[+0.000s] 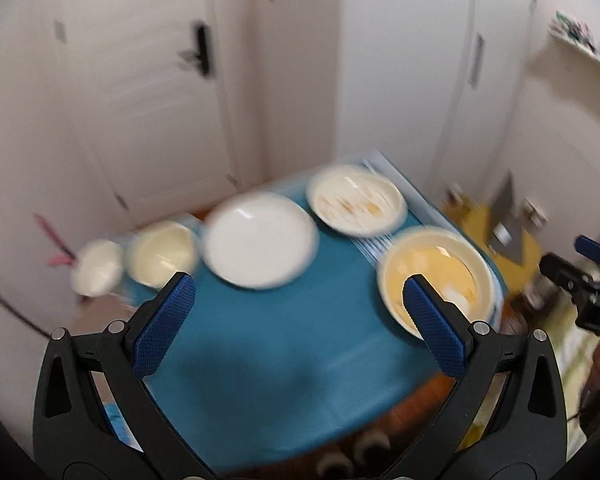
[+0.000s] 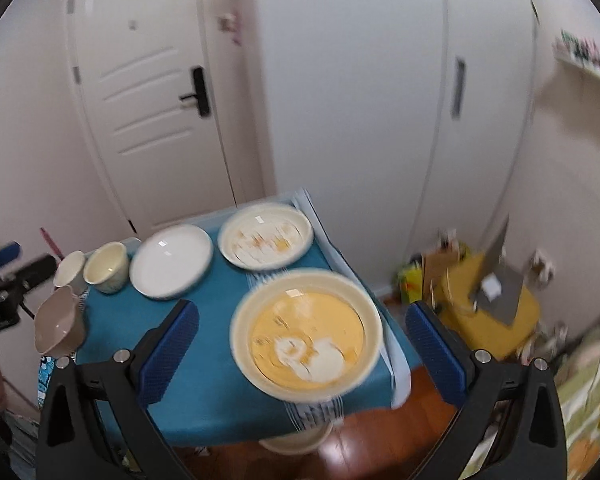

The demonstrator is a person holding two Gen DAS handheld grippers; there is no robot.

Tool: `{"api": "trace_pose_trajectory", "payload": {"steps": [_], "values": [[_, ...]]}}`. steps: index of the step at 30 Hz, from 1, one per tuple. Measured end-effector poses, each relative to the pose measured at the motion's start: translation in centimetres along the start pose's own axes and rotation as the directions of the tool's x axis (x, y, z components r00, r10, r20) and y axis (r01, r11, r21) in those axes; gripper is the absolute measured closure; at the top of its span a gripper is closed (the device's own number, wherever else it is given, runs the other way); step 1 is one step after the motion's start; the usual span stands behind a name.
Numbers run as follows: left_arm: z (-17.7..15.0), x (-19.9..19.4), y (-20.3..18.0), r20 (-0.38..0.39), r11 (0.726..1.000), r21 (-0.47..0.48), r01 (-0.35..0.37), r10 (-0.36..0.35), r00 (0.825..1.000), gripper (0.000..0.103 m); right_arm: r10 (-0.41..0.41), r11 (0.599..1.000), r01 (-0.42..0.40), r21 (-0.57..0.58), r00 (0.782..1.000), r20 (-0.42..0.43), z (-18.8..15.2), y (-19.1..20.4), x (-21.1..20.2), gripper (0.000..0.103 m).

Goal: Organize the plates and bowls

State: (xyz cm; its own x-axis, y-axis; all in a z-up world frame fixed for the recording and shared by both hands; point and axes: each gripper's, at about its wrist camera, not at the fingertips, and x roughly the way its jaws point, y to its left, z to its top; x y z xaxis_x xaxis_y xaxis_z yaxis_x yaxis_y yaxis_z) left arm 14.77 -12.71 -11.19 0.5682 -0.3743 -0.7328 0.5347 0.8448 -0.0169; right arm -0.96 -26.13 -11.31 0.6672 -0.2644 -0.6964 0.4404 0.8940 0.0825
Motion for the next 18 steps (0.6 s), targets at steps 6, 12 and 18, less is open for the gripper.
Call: {"api": "trace_pose_trajectory", "payload": {"steps": [6, 12, 18], "values": [[-2.0, 8.9, -4.0, -0.231, 0.987, 0.015, 0.162, -0.154, 0.961, 0.003, 0.053, 0.993, -0.037, 0.11, 0.988, -0.145, -2.3, -4.8, 4.7, 0.02], [-3.7, 15.6, -6.4, -0.391, 0.98, -0.047, 0.193, -0.196, 0.9, 0.026, 0.181, 0.972, -0.122, 0.199, 0.933, -0.312, -4.6, -8.6, 11.1, 0.047], [-4.7, 19.3, -7.7, -0.468, 0.982, -0.106, 0.155, -0.187, 0.864, 0.038, 0.271, 0.954, -0.193, 0.227, 0.88, -0.389, -4.6, -11.3, 15.9, 0.061]]}}
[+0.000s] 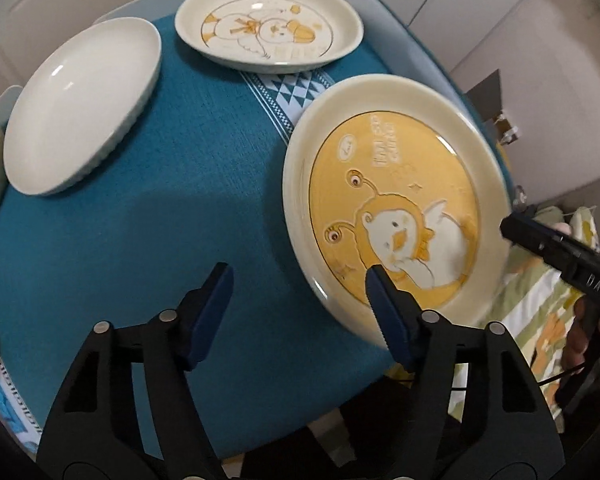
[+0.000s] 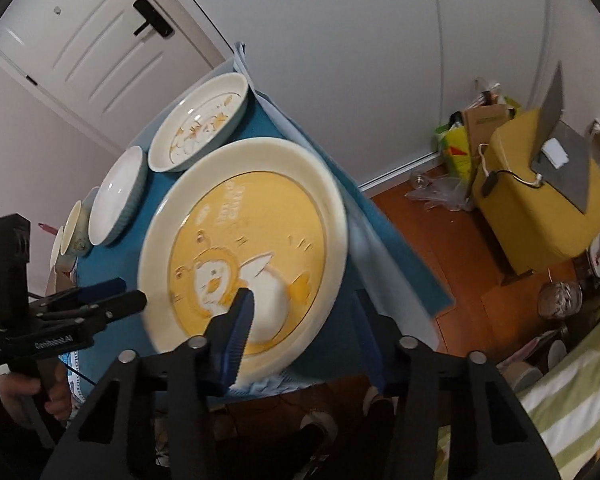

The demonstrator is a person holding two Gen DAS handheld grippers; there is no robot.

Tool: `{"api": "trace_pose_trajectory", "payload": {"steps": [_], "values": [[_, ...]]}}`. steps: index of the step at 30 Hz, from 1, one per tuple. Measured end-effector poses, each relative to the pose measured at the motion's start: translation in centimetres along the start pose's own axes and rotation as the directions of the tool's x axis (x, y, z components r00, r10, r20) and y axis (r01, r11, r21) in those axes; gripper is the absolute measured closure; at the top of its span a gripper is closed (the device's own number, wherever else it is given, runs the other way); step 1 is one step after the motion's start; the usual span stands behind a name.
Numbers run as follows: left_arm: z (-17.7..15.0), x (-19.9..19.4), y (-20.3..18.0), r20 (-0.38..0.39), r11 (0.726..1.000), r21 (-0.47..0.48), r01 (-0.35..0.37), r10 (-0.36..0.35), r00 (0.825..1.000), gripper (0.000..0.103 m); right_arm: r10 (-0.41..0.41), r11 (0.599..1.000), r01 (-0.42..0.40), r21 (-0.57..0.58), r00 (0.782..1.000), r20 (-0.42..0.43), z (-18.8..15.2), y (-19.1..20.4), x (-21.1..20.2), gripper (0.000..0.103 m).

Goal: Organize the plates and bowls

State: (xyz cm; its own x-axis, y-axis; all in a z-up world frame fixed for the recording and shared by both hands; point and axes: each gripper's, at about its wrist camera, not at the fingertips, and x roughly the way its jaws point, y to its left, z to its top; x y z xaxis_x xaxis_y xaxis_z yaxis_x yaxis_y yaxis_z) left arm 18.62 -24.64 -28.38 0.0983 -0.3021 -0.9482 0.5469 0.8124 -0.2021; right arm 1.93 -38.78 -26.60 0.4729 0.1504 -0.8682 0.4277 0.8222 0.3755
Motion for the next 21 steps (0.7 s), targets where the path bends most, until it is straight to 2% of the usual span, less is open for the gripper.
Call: {"api": "trace_pose_trajectory", "payload": {"steps": [2, 5, 7, 11, 16, 21], "values": [[0.3, 0.6, -0.1, 0.003, 1.0, -0.025, -0.006, 0.006, 1.0, 0.042, 0.022, 1.0, -0.022, -0.014, 1.0, -0.022, 0.9, -0.5, 0.8, 0.067], [0.7, 0.9, -0.2, 0.001, 0.998, -0.052, -0.021, 0.021, 1.0, 0.053, 0.043, 0.998, -0.046, -0.045, 0.997, -0.057, 2.2, -0.8, 1.8, 0.07], [1.0, 1.2, -0.2, -0.004, 0.997, -0.069, -0.034, 0.033, 0.999, 0.056, 0.053, 0.996, -0.057, -0.066, 0.996, -0.068, 2.7, -0.9, 2.2, 0.074], [1.5, 2.0, 0.2, -0.014, 0.994, -0.103, -0.04, 0.038, 0.999, 0.073, 0.05, 0.992, -0.058, -0.109, 0.996, -0.079, 3.4, -0.7, 2.9, 0.08], [1.5, 2.0, 0.2, -0.001, 0.991, -0.13, -0.004, 0.004, 1.0, 0.083, 0.007, 0.985, -0.021, -0.172, 0.997, -0.082, 4.1, -0.3, 3.5, 0.09], [1.3, 1.4, -0.4, 0.033, 0.992, -0.12, -0.041, 0.045, 0.998, 0.084, -0.002, 0.979, -0.018, -0.201, 0.996, -0.094, 4.6, -0.7, 3.9, 0.092]]}}
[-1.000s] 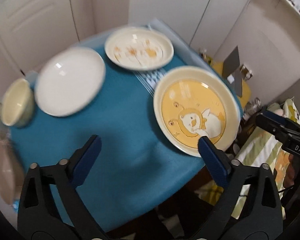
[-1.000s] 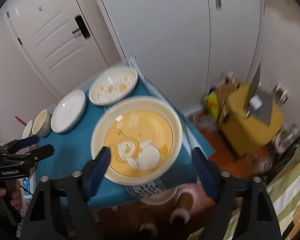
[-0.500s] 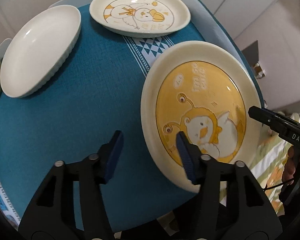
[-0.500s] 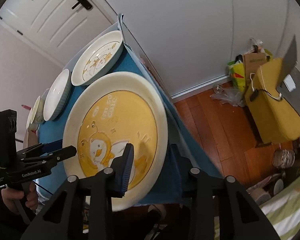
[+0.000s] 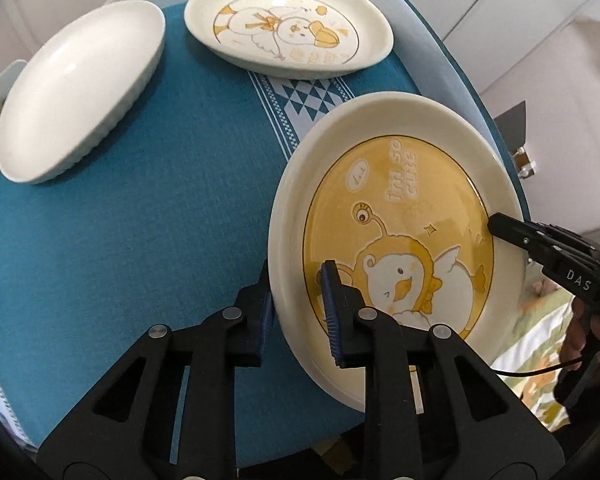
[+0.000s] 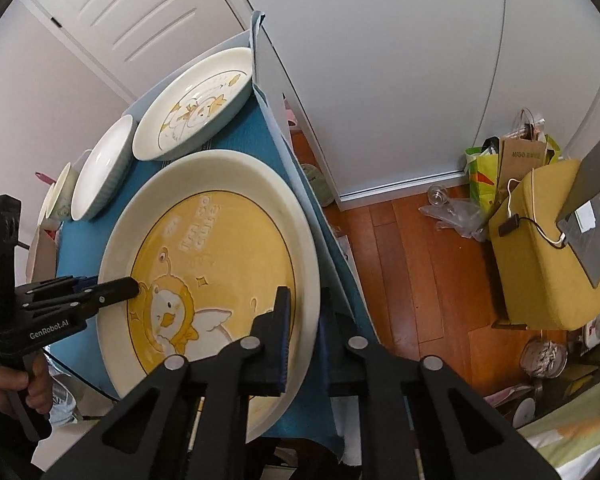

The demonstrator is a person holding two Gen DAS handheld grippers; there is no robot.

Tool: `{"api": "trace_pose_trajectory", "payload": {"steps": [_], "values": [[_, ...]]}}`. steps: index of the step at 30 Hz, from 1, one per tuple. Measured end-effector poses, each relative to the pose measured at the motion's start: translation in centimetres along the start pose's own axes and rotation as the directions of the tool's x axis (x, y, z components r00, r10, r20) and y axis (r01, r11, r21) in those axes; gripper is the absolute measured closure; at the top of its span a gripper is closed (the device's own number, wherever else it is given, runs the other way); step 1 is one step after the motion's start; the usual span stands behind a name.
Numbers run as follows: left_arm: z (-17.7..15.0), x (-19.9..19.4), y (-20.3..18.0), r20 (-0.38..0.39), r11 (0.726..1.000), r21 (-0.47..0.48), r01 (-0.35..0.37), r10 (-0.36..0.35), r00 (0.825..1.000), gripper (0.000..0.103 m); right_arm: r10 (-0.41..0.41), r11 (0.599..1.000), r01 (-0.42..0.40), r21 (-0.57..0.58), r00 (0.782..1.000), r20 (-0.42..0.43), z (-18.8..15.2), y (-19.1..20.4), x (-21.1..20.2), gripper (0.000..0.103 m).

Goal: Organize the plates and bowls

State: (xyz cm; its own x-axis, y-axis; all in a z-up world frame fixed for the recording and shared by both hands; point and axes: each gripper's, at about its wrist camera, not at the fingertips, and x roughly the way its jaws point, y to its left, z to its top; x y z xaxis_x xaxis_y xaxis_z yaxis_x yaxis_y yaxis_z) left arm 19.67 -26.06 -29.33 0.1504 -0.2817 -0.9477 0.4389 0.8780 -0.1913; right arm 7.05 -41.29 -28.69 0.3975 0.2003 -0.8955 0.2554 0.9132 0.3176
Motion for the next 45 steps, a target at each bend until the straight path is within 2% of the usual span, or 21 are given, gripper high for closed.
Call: {"api": "trace_pose_trajectory", "payload": {"steps": [3, 10, 21, 27, 32, 38, 45], "values": [[-0.3, -0.5, -0.8, 0.026, 0.998, 0.037, -0.045, 0.044, 0.999, 0.084, 0.001, 1.0, -0.001, -0.011, 1.0, -0.015, 0.2, -0.2, 0.0, 0.092], [-0.3, -0.9, 0.2, 0.035, 0.999, 0.011, -0.044, 0.043, 0.998, 0.084, -0.011, 0.999, 0.01, -0.051, 1.0, -0.018, 0.5, 0.3, 0.0, 0.091], [-1.4, -5.1, 1.9, 0.12, 0.999, -0.027, -0.037, 0.04, 0.992, 0.084, -0.026, 0.992, 0.027, -0.123, 1.0, 0.015, 1.7, 3.3, -1.2, 0.091], [-3.0, -9.1, 5.8, 0.176, 0.995, -0.081, -0.057, 0.07, 0.982, 0.084, -0.002, 0.983, 0.006, -0.184, 1.0, 0.024, 2.5, 7.6, -1.8, 0.091], [-6.1, -12.4, 10.8, 0.205, 0.984, -0.161, -0.078, 0.111, 0.972, 0.084, 0.032, 0.968, -0.026, -0.248, 0.999, 0.018, 2.4, 12.9, -1.1, 0.091], [-10.0, -14.0, 17.1, 0.189, 0.964, -0.236, -0.121, 0.168, 0.967, 0.084, 0.07, 0.949, -0.075, -0.306, 0.997, -0.025, 1.1, 19.7, 1.6, 0.091], [-13.0, -13.5, 23.6, 0.16, 0.944, -0.303, -0.134, 0.188, 0.969, 0.084, 0.094, 0.929, -0.114, -0.351, 0.993, -0.073, -0.8, 26.2, 5.7, 0.091]]}}
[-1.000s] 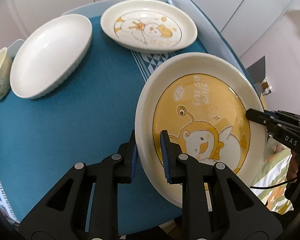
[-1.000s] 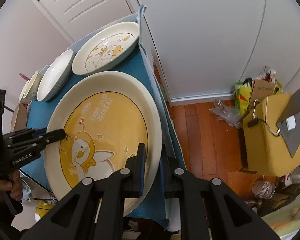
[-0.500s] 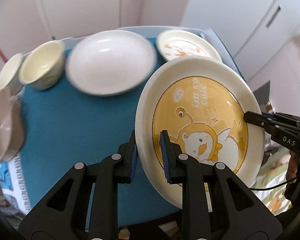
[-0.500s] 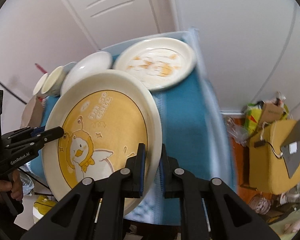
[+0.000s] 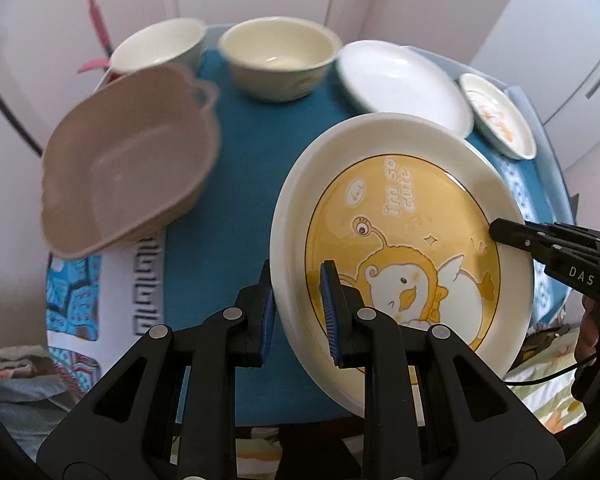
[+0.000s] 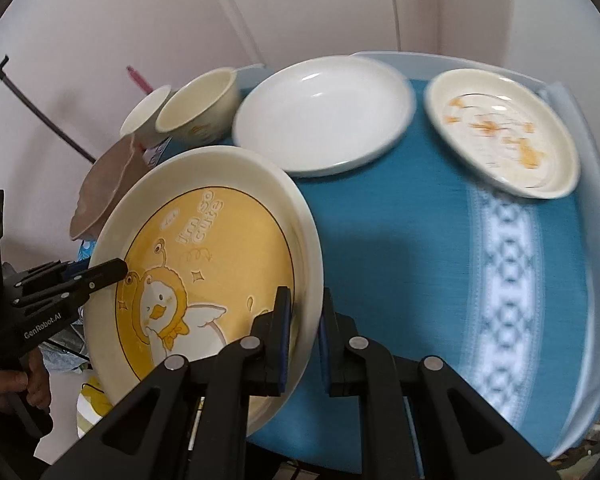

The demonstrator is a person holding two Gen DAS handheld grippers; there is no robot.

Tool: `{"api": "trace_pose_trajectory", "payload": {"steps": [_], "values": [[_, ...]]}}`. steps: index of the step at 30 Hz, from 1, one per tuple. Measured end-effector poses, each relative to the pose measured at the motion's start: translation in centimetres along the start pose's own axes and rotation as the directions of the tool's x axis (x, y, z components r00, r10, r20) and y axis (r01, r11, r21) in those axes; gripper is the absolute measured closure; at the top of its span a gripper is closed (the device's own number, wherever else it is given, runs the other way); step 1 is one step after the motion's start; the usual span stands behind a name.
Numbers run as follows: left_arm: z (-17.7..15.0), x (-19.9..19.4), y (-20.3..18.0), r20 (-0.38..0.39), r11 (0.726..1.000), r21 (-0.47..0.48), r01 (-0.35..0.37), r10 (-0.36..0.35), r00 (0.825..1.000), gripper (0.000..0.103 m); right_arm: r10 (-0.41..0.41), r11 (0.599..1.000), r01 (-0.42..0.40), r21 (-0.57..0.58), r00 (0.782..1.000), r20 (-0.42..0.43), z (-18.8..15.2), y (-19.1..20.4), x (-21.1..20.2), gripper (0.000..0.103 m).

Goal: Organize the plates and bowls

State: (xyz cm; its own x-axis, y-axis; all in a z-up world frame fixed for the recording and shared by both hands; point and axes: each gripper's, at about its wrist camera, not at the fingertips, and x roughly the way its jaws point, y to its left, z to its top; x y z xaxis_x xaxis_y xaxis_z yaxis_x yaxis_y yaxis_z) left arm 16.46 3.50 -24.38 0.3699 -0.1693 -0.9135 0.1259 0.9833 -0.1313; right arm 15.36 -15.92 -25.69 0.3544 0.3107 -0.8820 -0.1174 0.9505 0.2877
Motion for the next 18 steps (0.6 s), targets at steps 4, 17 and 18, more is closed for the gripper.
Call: {"api": "trace_pose_trajectory", "payload": {"steps": [4, 17, 18], "values": [[-0.8, 1.0, 2.4, -0.006, 1.0, -0.016, 0.006, -0.006, 1.0, 0.084, -0.006, 1.0, 0.006, -0.019, 1.0, -0.015, 0.2, 2.3, 2.4, 0.091], [-1.8, 3.0, 4.2, 0.017, 1.0, -0.007, 0.016, -0.016, 1.0, 0.084, -0.02, 0.999, 0.02, -0.037, 1.0, 0.002, 0.5, 3.6, 5.2, 0.091], [-1.9, 2.8, 4.1, 0.022, 1.0, -0.006, 0.012, -0.012, 1.0, 0.084, -0.02, 0.999, 0.02, -0.039, 1.0, 0.0, 0.5, 3.6, 5.3, 0.091]]}}
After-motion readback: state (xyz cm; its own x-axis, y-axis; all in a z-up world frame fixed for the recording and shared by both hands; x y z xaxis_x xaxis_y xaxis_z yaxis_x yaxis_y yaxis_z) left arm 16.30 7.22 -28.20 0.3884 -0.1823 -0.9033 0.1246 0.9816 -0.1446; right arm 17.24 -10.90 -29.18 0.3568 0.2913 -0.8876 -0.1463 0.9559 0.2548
